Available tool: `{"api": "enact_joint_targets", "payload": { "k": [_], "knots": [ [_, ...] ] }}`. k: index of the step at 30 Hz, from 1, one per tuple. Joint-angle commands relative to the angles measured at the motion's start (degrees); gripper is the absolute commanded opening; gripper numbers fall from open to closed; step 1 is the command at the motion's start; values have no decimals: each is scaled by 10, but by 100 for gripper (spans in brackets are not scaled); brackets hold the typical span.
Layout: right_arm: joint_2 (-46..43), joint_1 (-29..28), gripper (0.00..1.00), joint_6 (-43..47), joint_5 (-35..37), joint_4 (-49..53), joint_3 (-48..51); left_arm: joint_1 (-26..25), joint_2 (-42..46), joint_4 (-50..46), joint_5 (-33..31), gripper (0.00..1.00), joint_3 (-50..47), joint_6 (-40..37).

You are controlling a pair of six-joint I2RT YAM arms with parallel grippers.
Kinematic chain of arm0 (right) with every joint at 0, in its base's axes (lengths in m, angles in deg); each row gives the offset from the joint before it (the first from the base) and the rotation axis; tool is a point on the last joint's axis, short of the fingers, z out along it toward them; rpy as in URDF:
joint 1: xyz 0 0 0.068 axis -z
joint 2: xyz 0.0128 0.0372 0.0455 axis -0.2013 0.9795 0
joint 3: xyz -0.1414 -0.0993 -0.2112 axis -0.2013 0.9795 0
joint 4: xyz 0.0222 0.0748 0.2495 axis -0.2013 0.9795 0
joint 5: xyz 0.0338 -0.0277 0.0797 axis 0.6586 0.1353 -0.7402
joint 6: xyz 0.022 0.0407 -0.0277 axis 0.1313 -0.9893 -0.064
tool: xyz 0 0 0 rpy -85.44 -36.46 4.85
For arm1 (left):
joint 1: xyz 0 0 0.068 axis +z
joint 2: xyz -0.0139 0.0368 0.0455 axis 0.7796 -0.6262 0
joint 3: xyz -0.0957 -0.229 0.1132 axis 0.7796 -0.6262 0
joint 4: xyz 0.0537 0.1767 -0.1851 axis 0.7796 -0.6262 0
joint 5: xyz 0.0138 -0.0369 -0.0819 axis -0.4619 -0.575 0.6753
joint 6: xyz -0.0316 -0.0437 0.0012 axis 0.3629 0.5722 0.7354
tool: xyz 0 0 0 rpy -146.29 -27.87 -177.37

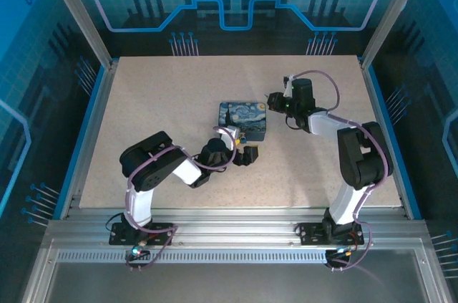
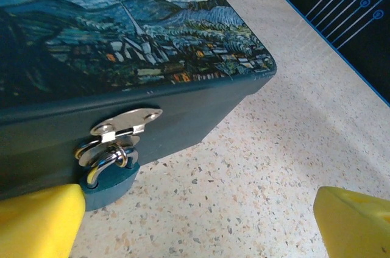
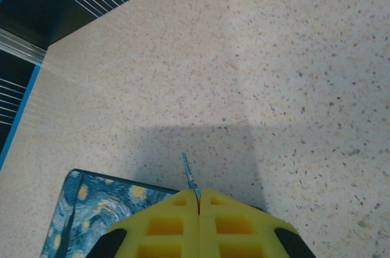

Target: Unlock the padlock with the key

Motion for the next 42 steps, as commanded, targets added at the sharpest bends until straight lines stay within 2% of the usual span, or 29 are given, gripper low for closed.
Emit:
{"api": "enact_joint_targets", "payload": {
  "k": [1, 5, 8, 11, 16, 20, 23, 28, 33, 36, 42],
  "knots": [
    [10, -8, 0, -4, -11, -29, -17, -4, -17, 49, 30, 94, 13, -11],
    [10, -15, 0, 0, -11, -30, -13, -4, -23, 62, 45, 90, 17, -6],
    [7, -18, 0, 3, -11, -30, -10, -3, -26, 68, 34, 91, 16, -3],
    [3, -21, 0, 6, -8, -31, -5, -3, -22, 52, -7, 92, 16, 3],
    [-3, -26, 0, 11, -2, -30, 1, -14, 2, -44, -88, 93, 37, -4],
    [-5, -27, 0, 13, -2, -30, 2, -17, 4, -92, -111, 96, 57, -11],
    [-5, -27, 0, 14, -5, -32, 1, -17, -3, -85, -97, 96, 63, -10],
    [-6, -28, 0, 17, -9, -31, 3, -13, -5, -36, -28, 92, 56, -25],
    [-14, -28, 0, 21, -11, -29, 7, 15, -6, 19, 52, 76, 41, 12],
    [-18, -28, 0, 22, -11, -29, 8, 23, -5, 16, 69, 70, 42, 28],
    [-25, -28, 0, 22, -11, -28, 13, 31, -20, 26, 86, 67, 48, 55]
  ]
}}
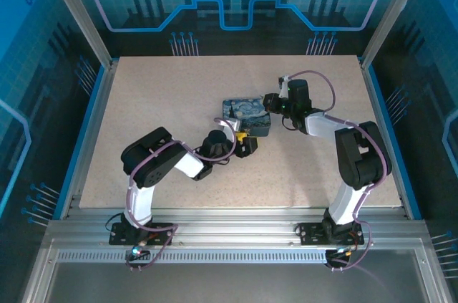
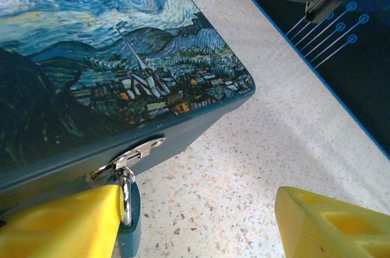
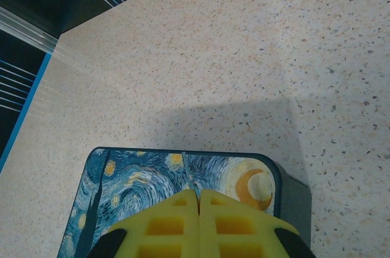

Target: Unlock the padlock with the key

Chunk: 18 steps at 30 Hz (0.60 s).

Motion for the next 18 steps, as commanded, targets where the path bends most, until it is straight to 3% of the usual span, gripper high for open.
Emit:
{"api": "enact_joint_targets", "payload": {
  "k": [1, 12, 18],
  "knots": [
    [-23, -8, 0, 12, -8, -11, 9, 4, -10, 37, 33, 67, 1, 23],
    [-28, -9, 0, 10, -13, -13, 13, 3, -27, -63, 24, 69, 50, 27],
    [-31, -9, 0, 11, -14, -13, 15, 2, -42, -71, 27, 68, 68, 35]
  ]
}}
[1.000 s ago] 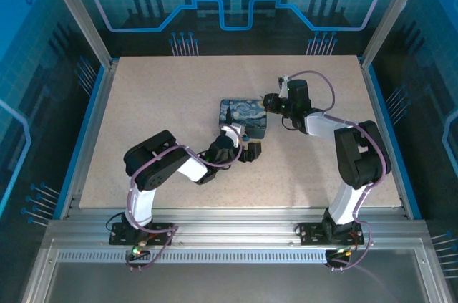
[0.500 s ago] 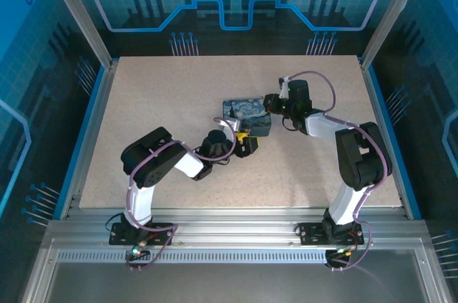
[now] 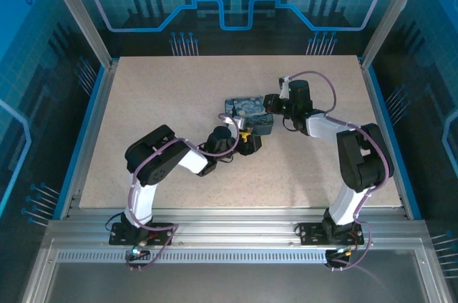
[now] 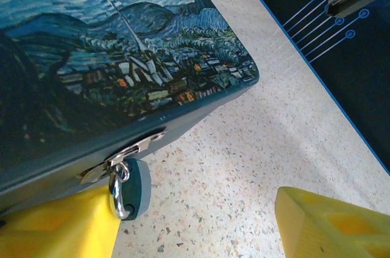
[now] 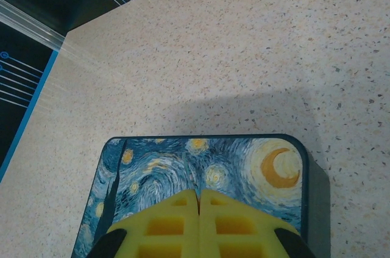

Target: Unlock the padlock with the key

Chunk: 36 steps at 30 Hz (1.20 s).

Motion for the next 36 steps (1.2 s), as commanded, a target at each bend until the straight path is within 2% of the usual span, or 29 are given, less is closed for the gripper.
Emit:
{"api": "enact_joint_targets", "payload": {
  "k": [1, 8, 10, 18, 26, 34, 36],
  "knots": [
    [-18, -9, 0, 7, -6, -14, 6, 0, -20, -20, 3, 69, 17, 10],
    [-22, -9, 0, 9, -5, -14, 10, -10, -37, -7, 6, 75, 23, 28],
    [-23, -10, 0, 10, -5, -14, 11, -13, -35, -12, -13, 78, 22, 27],
    [-30, -9, 0, 13, -5, -14, 15, -21, -4, -47, -111, 79, 9, -3],
    [-29, -9, 0, 8, -8, -16, 15, -22, -30, -55, -68, 78, 47, -7],
    [-35, -10, 0, 13, -6, -15, 22, -20, -58, -5, -23, 66, 63, -1],
    [-36, -9, 0, 13, -6, -16, 23, -19, -58, -11, -29, 70, 64, 0]
  ]
}}
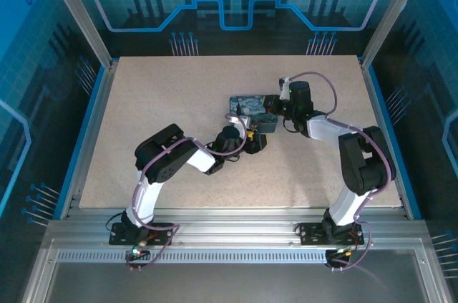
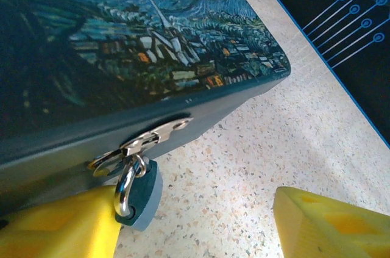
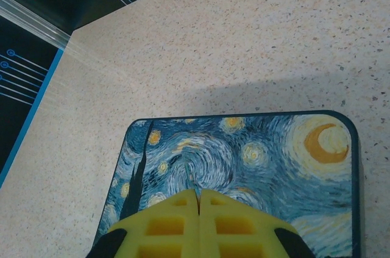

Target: Unlock the padlock with the key

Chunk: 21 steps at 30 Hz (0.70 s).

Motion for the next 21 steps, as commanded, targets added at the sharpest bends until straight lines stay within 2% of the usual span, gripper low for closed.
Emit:
{"api": "enact_joint_targets", "payload": {
  "k": [1, 7, 14, 19, 21],
  "knots": [
    [-18, -6, 0, 10, -6, -12, 9, 1, -14, 3, 16, 72, 11, 0],
    [-20, -7, 0, 7, -8, -18, 14, 2, -14, -50, -26, 79, 32, 5],
    [-22, -7, 0, 6, -8, -20, 17, 0, -17, -100, -62, 61, 62, 6],
    [-21, -7, 0, 3, -12, -26, 18, 0, -33, -86, -49, 60, 73, 3],
    [-20, -7, 0, 1, -14, -28, 20, 0, -38, -82, -46, 63, 78, 3]
  ]
}}
